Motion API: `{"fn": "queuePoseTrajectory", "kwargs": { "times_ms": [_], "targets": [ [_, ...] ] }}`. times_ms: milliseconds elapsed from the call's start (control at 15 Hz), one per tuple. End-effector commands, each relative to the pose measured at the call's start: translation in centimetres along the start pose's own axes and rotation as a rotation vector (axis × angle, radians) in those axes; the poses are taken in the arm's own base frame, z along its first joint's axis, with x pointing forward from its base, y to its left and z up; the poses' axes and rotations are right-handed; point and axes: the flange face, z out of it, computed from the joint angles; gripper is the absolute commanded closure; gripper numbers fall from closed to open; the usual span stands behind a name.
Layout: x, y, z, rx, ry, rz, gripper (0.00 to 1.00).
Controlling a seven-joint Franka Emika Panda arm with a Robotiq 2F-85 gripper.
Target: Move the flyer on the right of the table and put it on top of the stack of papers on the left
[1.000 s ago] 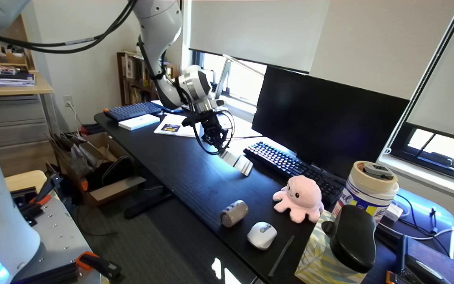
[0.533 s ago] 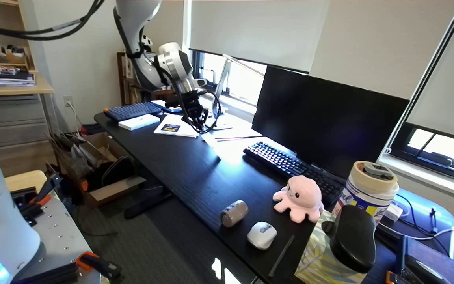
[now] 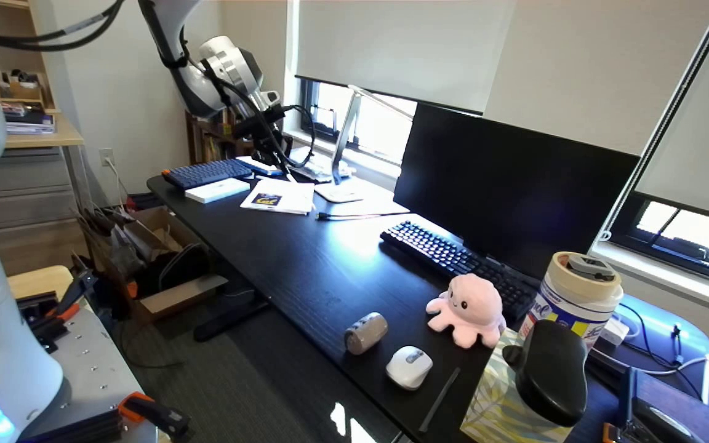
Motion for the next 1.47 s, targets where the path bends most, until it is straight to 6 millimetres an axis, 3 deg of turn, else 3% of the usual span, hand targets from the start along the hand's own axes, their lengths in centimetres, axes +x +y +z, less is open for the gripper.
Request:
{"fn": "queuePoseTrajectory", "kwargs": {
  "times_ms": [0,67,200,467,533,867,1133,1400],
  "targets": [
    [1.8,0.8,-2.9,0.033,0.106,-0.162,1.0],
    [1.7,-0.2,-1.8,0.01,0.054,-0.087,0.99],
    [2.3,0.1,-2.7,0.016,0.084,-0.13,0.99],
    [2.1,0.7,-2.5,0.016,0.086,-0.141,1.0],
    [2.1,1.6,-2.2,-0.026,0.086,-0.148,1.0],
    [5.9,2.6,-0.1,-0.139,0.264,-0.336,1.0],
    [8.8,1.0,1.4,-0.12,0.418,-0.46,1.0],
    [9.9,-0.3,3.3,-0.119,0.535,-0.617,1.0]
  ]
}}
